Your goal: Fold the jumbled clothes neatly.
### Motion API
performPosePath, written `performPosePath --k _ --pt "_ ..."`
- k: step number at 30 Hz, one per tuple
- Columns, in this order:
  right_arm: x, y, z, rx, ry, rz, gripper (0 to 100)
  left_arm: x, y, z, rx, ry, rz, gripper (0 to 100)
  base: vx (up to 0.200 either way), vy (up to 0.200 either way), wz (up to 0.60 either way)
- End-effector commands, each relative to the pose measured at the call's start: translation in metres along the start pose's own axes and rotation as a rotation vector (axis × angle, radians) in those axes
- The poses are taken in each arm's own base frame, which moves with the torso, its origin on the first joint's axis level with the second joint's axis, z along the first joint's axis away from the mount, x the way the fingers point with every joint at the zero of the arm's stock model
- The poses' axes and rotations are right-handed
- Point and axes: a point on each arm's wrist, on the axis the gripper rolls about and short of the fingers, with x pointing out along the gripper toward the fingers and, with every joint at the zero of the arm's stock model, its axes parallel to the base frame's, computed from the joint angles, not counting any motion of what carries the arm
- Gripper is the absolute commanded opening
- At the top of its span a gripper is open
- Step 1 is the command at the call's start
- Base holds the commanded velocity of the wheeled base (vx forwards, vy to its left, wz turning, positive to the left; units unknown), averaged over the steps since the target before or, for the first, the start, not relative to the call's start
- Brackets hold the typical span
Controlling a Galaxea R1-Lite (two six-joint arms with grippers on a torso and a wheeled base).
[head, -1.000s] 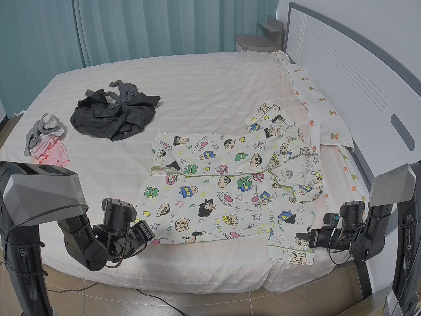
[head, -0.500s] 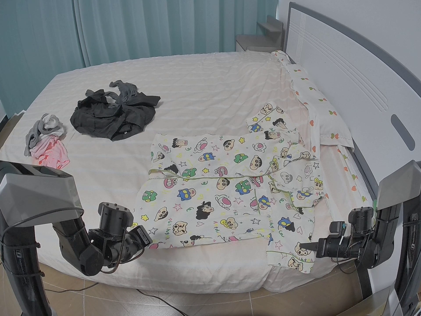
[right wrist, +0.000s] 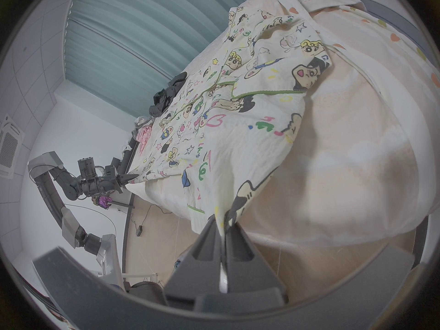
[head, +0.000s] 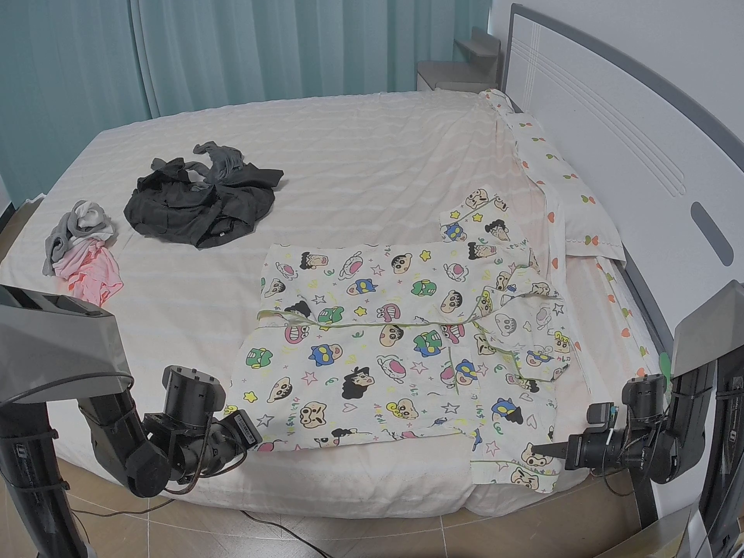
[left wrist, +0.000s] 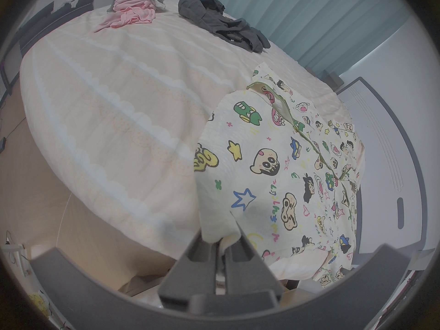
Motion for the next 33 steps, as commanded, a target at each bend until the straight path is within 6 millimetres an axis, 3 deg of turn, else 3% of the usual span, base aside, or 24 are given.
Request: performPosePath --k 1,9,20,29,33 --pt "-0.008 0.005 -0.009 -0.009 0.023 0.007 0 -0.004 0.005 -0.004 0.001 0.017 0.017 0 0.000 0.000 0.00" --pt "-0.018 0.011 -0.024 -0.015 0.071 0.037 0 -0.012 0.013 -0.011 0.001 0.066 0.022 0 0.000 0.000 0.00" --pt "-0.021 0.014 -0.026 -0.028 0.071 0.047 0 -0.023 0.015 -0.016 0.004 0.108 -0.005 0 0.000 0.000 0.00" --pt "-0.027 0.017 -0.007 -0.071 -0.033 0.103 0 -0.023 -0.010 0.007 -0.008 0.007 -0.110 0 0.000 0.000 0.00" --pt "-0.031 0.023 0.014 -0.049 -0.115 0.139 0 -0.018 -0.019 0.016 -0.015 -0.024 -0.135 0 0.000 0.000 0.00"
